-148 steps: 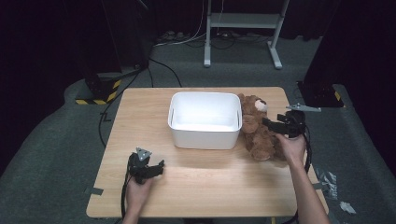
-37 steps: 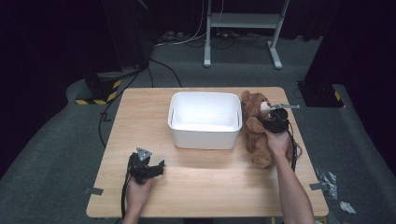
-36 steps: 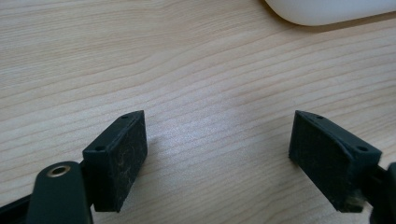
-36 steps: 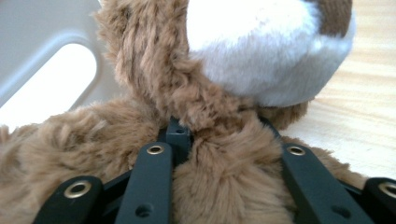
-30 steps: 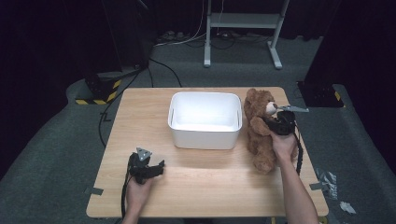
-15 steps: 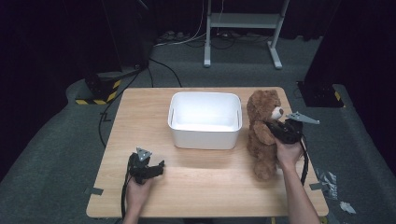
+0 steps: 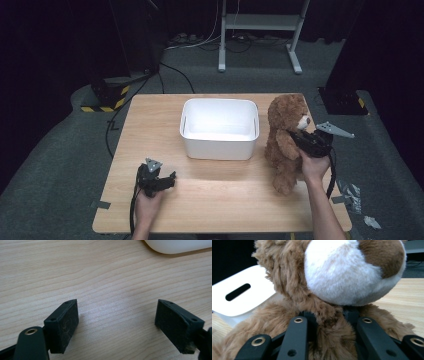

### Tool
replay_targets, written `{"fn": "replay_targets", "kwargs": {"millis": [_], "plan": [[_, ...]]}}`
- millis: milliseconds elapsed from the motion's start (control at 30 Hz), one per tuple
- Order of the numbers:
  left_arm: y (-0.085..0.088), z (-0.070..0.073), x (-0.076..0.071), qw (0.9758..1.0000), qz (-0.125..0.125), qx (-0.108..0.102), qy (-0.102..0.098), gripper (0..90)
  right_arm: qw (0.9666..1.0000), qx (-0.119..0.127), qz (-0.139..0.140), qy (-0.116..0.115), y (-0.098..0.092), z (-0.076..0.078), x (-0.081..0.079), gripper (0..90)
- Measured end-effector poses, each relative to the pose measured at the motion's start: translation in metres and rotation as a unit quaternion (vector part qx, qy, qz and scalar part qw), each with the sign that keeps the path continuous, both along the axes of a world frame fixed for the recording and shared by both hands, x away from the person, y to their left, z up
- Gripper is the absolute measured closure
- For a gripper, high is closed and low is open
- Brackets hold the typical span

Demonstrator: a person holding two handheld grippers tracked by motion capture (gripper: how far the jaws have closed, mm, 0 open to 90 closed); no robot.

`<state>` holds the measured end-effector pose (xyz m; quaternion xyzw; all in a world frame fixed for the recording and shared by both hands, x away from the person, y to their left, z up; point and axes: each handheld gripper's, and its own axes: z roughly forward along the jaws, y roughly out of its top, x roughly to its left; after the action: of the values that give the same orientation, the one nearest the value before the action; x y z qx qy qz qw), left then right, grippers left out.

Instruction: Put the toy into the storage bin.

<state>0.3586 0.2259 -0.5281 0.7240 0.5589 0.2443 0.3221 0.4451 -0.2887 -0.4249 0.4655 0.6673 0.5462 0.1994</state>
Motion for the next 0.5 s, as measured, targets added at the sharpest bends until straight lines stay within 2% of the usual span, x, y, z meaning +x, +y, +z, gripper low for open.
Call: {"fn": "replay_targets", "kwargs": {"millis": [500], "plan": [[0.000, 0.000, 0.000, 1.0000, 0.000, 0.000, 0.000, 18.8, 0.9999, -0.002, 0.006, -0.010, -0.006, 0.014, -0.013, 72.1]]}}
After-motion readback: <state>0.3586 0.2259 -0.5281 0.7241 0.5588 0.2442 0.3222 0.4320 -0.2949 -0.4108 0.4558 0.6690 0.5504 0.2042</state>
